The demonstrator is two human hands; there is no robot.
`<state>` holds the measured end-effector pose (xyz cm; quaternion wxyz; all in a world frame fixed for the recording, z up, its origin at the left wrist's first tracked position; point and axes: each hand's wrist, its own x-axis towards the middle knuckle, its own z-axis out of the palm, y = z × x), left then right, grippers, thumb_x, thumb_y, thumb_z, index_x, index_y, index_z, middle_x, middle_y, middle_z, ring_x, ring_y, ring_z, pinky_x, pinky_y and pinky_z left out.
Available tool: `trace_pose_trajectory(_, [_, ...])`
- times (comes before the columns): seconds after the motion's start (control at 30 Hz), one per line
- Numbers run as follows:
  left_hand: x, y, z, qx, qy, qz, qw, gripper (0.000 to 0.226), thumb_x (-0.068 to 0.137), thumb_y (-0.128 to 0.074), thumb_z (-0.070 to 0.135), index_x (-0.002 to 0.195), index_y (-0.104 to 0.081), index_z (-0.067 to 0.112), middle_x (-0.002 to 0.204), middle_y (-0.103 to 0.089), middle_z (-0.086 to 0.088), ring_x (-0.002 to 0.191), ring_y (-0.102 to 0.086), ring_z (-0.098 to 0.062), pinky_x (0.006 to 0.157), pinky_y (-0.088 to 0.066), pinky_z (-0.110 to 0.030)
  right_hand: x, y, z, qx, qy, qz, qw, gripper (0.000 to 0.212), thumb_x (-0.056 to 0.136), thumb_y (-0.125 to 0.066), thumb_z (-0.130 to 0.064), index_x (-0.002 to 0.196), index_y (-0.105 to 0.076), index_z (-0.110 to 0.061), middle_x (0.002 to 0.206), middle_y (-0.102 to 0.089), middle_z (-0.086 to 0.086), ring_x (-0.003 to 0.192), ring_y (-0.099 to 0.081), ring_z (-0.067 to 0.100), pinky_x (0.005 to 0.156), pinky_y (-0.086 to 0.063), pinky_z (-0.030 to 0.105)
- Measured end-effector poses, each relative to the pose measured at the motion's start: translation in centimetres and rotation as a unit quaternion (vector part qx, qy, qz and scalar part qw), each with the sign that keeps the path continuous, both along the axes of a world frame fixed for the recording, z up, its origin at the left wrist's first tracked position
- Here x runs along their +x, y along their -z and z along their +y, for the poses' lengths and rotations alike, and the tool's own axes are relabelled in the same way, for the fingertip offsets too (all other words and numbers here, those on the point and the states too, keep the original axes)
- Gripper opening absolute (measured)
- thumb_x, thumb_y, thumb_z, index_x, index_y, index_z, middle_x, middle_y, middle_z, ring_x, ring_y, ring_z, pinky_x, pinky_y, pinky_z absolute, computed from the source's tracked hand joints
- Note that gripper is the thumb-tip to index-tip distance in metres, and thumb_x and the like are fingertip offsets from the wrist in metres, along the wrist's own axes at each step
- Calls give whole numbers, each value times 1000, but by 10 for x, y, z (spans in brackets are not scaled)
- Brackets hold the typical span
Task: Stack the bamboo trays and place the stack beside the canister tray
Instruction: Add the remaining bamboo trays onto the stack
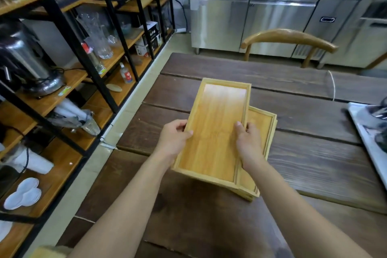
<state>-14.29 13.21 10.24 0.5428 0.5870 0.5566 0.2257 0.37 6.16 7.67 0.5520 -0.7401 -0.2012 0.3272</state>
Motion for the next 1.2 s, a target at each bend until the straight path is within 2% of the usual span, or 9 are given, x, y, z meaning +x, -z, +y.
trace_pose_trajectory(0.1, [24,5,-1,-23,66,-89,994,43,90,-55,-6,131,-55,8,111,-61,1,96,-57,-11,62,-51,-11,32,5,-4,-11,77,-14,997,37,97,-36,-29,124,-50,-8,119,-57,7,109,-53,27,97,-43,42])
trace_pose_trajectory(0.2, [39,21,0,-73,122,-146,979,54,88,-53,-11,137,-48,11,110,-63,6,92,-62,-4,71,-55,-14,53,13,-9,-26,125,-27,991,43,96,-37,-31,128,-51,-6,127,-57,9,116,-53,29,100,-43,45])
trace_pose_trajectory(0.33, [58,38,1,-64,186,-121,973,53,92,-47,-10,139,-46,13,122,-59,2,110,-58,-14,89,-50,-24,66,28,-19,-52,144,-59,987,37,98,-36,-23,115,-59,0,109,-60,10,98,-54,25,80,-40,32])
trace_pose_trajectory(0.57, [64,70,-7,-81,208,-33,974,54,97,-40,-2,144,-38,24,138,-52,3,128,-49,-20,104,-43,-38,68,67,-23,-108,139,-36,984,39,96,-38,-25,109,-59,5,110,-63,22,102,-57,38,84,-45,42])
trace_pose_trajectory(0.67, [63,78,-10,-90,203,-25,975,57,98,-40,0,148,-30,25,150,-40,4,136,-40,-19,111,-36,-44,67,74,-26,-114,132,-18,985,38,97,-36,-24,114,-57,3,108,-60,14,99,-55,30,87,-44,41])
trace_pose_trajectory(0.87, [62,82,-10,-83,195,-30,977,60,96,-43,-2,148,-28,24,152,-38,2,135,-39,-16,109,-38,-38,65,81,-29,-107,100,-23,989,40,98,-35,-26,129,-47,-4,129,-55,14,117,-51,31,99,-41,46])
trace_pose_trajectory(0.97, [60,81,-10,-80,202,-38,975,59,95,-46,0,147,-30,22,144,-45,3,121,-45,-8,96,-41,-28,61,84,-33,-77,71,-19,994,49,97,-37,-24,145,-26,-17,147,-40,4,134,-38,27,111,-32,49])
trace_pose_trajectory(1.03, [59,81,-11,-90,199,-42,975,59,96,-48,4,148,-29,25,143,-45,2,120,-46,-10,96,-43,-30,59,86,-37,-67,67,2,996,54,97,-38,-25,147,-20,-23,150,-36,3,136,-35,26,112,-30,52])
trace_pose_trajectory(1.2, [59,88,-18,-138,177,-37,974,58,97,-46,12,147,-29,34,144,-49,-1,126,-49,-22,109,-39,-48,47,86,-52,-11,58,64,996,48,97,-40,-22,142,-29,-29,140,-47,2,124,-48,24,105,-39,52])
